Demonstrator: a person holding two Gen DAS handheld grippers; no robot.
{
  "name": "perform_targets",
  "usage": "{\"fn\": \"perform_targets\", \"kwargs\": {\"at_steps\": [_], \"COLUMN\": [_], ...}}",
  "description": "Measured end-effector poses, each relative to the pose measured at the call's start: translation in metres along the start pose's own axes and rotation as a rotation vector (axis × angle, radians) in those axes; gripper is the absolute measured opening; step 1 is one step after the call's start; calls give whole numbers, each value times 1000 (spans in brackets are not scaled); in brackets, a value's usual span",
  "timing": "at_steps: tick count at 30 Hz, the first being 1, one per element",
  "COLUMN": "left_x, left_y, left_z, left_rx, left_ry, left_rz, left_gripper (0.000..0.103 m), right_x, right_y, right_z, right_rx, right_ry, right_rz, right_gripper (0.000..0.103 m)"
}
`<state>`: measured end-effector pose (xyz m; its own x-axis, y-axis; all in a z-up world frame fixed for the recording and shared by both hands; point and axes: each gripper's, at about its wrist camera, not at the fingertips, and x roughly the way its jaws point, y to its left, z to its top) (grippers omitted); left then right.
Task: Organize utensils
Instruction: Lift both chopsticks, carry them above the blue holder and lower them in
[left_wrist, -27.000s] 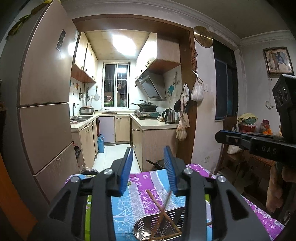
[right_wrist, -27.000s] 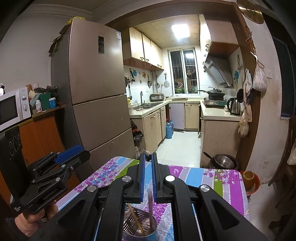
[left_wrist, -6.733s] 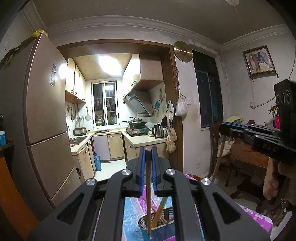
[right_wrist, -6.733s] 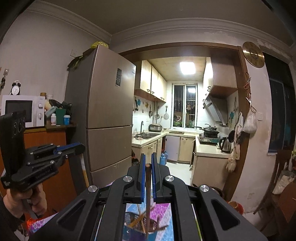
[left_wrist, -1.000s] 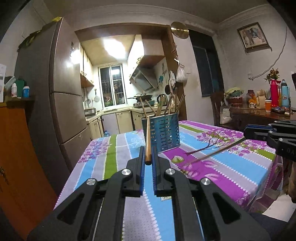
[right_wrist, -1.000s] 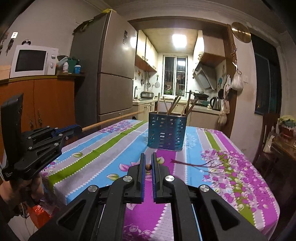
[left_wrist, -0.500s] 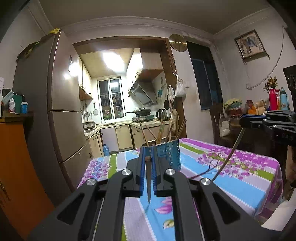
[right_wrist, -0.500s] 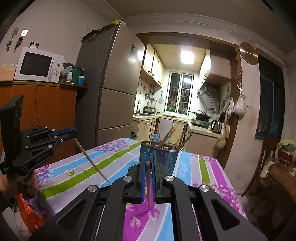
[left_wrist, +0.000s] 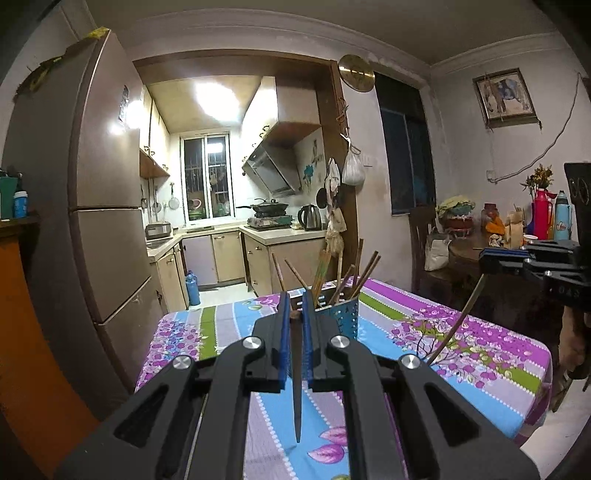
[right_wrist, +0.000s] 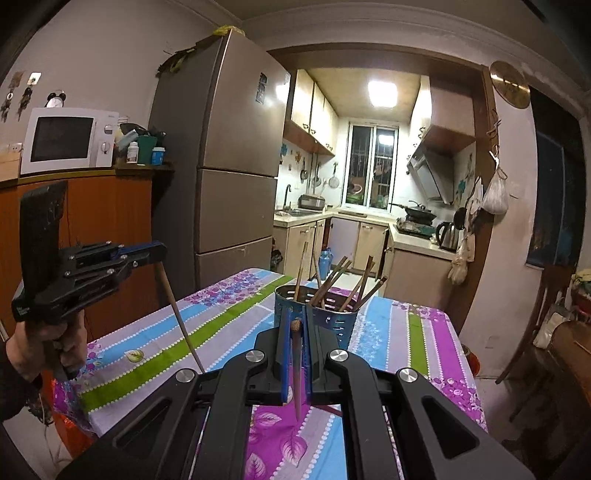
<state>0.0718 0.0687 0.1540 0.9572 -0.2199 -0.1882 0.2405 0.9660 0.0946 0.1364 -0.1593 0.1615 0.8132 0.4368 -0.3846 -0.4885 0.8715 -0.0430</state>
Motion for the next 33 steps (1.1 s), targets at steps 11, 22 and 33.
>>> {"fn": "perform_targets", "kwargs": {"at_steps": [11,22,33], "left_x": [24,40,53], "left_y": [-1,9,6], "left_z": [30,66,122], "left_rx": [8,-28,-22], "left_ry": [43,49,-3], "left_rz": [-6,-11,6], "left_gripper": [5,5,5], "right_x": [19,28,48], "right_y": [-35,-66,-87], "right_z": [23,67,140], "right_rx": [66,91,66], "right_ry": [38,30,-20], "right_rz": [19,24,15], "right_gripper": [7,7,7]}}
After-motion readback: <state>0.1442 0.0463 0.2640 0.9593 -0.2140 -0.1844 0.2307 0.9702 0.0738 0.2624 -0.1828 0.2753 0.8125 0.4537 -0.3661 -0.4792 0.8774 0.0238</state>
